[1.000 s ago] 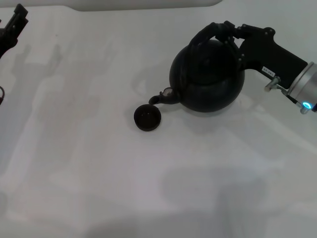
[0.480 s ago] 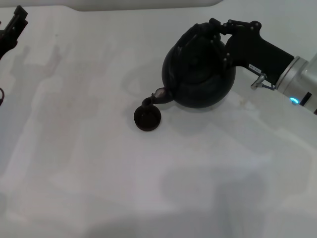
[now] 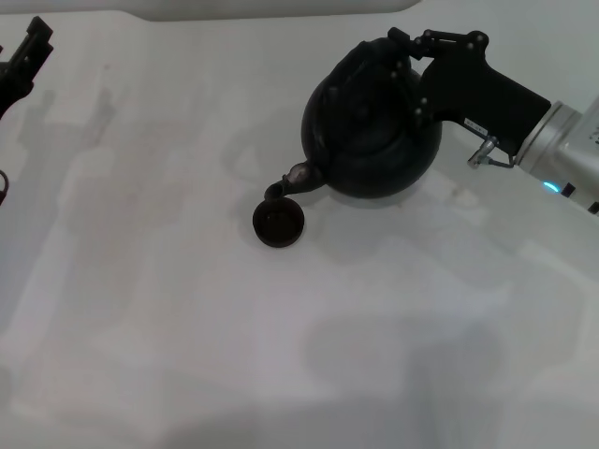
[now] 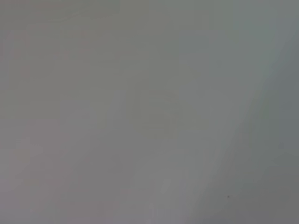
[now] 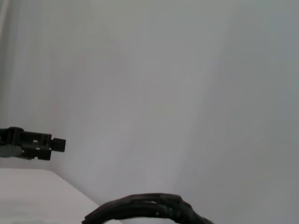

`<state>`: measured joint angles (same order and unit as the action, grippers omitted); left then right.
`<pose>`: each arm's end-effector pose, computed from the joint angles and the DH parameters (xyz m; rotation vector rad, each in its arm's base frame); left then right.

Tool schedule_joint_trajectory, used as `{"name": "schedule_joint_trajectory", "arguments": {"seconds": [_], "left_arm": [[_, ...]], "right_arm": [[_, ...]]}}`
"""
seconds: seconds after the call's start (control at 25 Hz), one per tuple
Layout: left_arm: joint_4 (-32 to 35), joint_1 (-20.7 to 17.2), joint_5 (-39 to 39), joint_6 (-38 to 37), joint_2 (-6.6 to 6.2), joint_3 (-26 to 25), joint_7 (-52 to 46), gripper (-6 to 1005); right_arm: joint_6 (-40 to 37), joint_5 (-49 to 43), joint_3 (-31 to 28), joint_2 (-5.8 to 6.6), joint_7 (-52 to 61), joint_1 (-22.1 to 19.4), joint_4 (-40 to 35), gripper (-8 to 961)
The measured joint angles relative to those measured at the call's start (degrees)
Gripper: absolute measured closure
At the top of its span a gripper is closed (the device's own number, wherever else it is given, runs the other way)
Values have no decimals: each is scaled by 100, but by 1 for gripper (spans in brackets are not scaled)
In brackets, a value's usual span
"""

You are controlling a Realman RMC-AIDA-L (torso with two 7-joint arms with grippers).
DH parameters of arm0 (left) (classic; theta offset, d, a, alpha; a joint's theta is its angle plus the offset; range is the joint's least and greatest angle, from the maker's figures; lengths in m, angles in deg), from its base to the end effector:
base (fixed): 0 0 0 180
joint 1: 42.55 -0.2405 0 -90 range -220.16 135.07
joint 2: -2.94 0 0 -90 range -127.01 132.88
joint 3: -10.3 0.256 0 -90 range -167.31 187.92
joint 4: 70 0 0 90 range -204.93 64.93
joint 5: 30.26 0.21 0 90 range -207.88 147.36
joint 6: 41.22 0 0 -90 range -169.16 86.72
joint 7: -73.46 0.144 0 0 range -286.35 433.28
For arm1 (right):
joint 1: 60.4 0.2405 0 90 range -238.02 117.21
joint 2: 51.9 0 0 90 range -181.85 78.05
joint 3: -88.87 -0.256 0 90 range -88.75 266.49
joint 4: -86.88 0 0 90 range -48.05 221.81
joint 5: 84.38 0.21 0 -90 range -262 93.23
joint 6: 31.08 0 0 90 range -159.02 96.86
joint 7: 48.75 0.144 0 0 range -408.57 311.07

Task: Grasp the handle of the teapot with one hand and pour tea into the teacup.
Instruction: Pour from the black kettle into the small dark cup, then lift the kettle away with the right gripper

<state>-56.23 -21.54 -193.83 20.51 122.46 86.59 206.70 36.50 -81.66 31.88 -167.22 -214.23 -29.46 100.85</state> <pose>-0.3407 0.3318 0.0032 -1.5615 -0.9521 -1.0114 0.2513 0.3433 -0.0555 -2.2149 0.0641 0.7715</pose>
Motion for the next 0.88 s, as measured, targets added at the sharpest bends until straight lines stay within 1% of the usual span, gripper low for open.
{"name": "schedule_joint_trajectory", "arguments": {"seconds": [0.6, 0.88], "left_arm": [[3, 0, 15, -31, -8, 85, -16, 110], [-4, -6, 10, -54, -9, 88, -18, 110]], "right_arm": [[34, 13, -33, 4, -577, -10, -6, 813], [55, 2, -38, 41, -588, 32, -35, 813]]}}
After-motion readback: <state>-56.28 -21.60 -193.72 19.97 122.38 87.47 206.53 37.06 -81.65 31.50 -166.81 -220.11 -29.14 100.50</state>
